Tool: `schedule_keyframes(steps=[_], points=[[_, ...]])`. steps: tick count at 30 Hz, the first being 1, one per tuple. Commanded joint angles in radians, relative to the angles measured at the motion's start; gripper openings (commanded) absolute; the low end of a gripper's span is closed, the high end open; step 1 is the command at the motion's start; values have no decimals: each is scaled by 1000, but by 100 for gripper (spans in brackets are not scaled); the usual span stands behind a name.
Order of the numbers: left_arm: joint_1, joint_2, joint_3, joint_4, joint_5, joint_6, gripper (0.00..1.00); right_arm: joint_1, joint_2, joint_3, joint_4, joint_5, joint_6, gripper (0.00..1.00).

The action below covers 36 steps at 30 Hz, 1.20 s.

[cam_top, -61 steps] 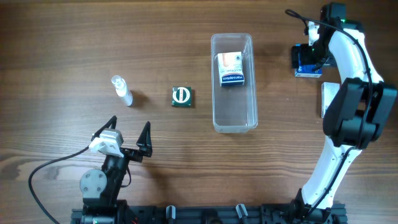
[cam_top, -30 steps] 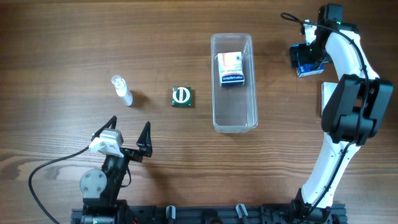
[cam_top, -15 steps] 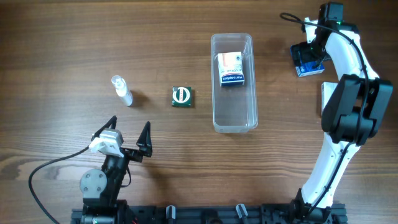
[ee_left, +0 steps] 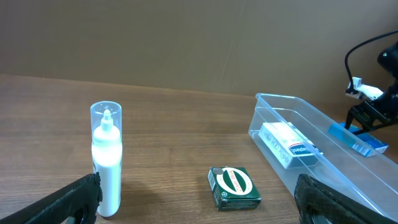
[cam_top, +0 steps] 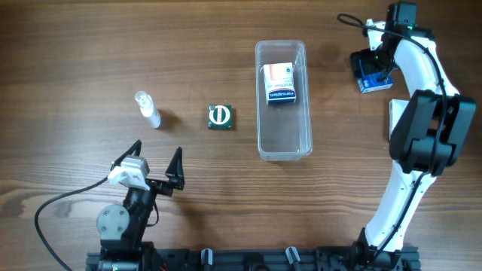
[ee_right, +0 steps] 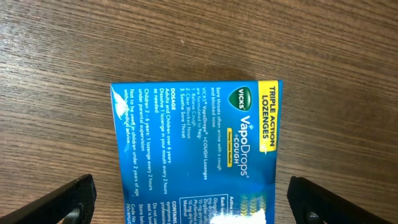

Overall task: Pack container
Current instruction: 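Move the right gripper to the blue Vicks box and grasp it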

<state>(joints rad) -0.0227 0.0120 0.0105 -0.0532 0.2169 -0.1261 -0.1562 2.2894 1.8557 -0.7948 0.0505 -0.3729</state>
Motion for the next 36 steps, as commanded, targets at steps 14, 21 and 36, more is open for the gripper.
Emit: schedule_keyframes(steps=[14, 21, 36], points=[[10, -9, -5, -4, -6, -10, 100, -2, 65, -12, -32, -48, 33, 100], [10, -9, -5, -4, -6, -10, 100, -2, 65, -12, -36, -45, 60, 99], [10, -9, -5, -4, -5, -10, 100, -2, 65, -10, -55, -52, 164, 78]])
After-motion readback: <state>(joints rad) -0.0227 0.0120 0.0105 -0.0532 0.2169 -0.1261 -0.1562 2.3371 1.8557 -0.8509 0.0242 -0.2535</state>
